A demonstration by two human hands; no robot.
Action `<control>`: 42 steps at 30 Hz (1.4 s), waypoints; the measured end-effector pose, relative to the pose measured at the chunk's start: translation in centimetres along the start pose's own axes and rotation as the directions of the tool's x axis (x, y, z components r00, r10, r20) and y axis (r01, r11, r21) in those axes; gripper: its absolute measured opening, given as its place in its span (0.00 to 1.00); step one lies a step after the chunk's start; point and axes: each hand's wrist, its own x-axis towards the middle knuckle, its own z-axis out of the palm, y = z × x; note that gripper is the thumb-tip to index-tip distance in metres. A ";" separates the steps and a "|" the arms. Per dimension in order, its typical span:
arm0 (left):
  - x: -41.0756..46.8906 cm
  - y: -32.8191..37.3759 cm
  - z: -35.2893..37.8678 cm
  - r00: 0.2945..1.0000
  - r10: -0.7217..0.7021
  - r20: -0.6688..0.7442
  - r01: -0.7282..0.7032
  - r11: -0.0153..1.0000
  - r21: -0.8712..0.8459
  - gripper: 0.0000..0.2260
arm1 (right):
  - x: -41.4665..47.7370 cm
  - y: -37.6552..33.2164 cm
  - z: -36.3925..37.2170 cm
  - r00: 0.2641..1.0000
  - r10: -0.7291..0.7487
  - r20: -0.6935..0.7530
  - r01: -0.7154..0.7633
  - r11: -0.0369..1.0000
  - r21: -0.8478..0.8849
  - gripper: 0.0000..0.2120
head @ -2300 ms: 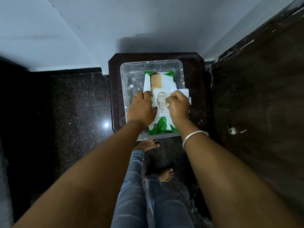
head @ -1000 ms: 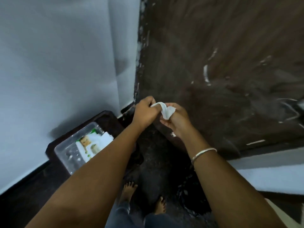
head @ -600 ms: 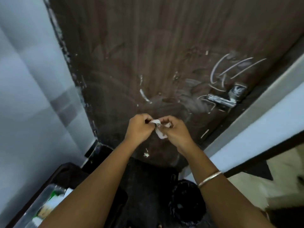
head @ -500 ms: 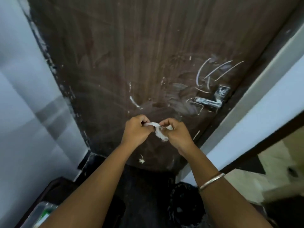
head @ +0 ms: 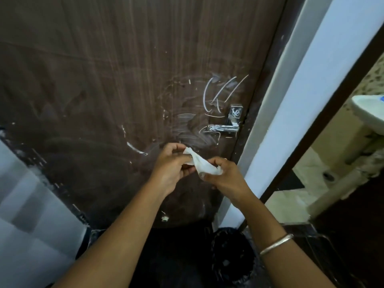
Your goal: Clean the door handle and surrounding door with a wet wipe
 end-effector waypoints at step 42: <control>6.9 1.3 6.3 0.908 0.334 0.255 -0.403 0.861 0.311 0.18 | 8.6 2.1 -5.4 0.969 -0.235 -0.070 0.245 0.919 0.309 0.19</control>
